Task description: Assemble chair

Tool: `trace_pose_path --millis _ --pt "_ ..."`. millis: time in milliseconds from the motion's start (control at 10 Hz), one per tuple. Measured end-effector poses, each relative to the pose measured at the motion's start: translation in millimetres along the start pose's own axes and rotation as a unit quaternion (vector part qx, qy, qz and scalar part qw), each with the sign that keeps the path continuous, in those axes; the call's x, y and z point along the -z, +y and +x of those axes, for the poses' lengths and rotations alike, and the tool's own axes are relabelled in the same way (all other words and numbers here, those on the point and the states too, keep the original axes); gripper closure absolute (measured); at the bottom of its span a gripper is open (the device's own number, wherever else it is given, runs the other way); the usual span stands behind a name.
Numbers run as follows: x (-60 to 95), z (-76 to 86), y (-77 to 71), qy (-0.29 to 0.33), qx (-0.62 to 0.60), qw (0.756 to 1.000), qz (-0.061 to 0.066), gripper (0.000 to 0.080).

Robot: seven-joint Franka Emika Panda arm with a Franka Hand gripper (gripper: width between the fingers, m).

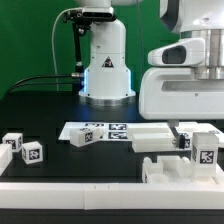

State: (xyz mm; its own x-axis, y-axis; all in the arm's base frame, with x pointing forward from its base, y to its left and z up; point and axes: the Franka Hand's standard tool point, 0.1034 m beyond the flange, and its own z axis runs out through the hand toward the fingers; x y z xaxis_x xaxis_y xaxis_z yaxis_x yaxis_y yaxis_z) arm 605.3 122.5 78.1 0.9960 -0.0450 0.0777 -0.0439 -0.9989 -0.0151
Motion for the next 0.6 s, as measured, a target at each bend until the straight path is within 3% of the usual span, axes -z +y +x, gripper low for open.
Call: trace_pose_path --millis 300,400,500,600 --pt "-0.6 0.7 1.4 0.002 -0.023 1.000 0.000 0.0178" --pt "-0.7 0.7 1.2 0.001 -0.062 0.998 0.000 0.0350" --pt "-0.8 0.6 1.2 0.001 -0.097 0.995 0.000 0.0350" --pt "-0.8 0.6 1.0 0.001 -0.128 0.992 0.001 0.0516"
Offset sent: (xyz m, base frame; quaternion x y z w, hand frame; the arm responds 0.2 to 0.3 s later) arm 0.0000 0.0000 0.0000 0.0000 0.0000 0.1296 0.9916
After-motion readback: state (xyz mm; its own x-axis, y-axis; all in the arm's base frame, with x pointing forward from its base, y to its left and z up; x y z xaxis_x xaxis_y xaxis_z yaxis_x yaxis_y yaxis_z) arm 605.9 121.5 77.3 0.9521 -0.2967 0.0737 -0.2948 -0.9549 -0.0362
